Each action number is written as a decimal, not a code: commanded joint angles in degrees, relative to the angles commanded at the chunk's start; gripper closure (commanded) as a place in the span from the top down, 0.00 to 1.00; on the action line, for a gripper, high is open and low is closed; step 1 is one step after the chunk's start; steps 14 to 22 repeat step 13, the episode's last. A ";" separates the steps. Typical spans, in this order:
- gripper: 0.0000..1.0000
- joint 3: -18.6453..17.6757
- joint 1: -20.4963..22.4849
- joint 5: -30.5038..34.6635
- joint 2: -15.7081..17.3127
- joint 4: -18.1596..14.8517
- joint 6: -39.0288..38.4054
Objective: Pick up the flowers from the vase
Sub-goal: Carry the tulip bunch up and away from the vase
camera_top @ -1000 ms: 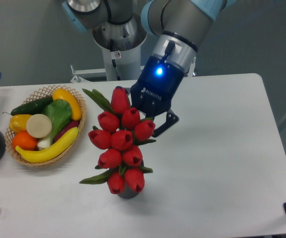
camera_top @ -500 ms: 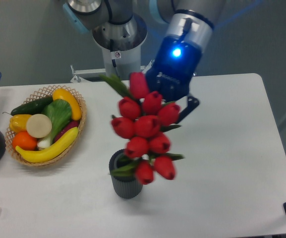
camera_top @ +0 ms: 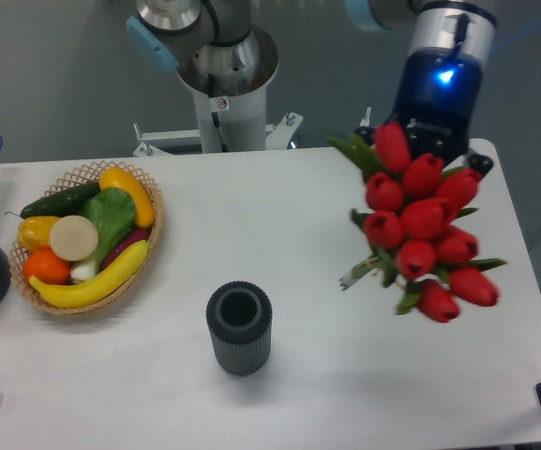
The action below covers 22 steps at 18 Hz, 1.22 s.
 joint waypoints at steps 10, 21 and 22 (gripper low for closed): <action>0.40 -2.20 0.27 -0.09 0.35 0.00 0.88; 0.40 -2.11 0.18 -0.18 0.44 0.00 0.88; 0.40 -2.11 0.18 -0.18 0.44 0.00 0.88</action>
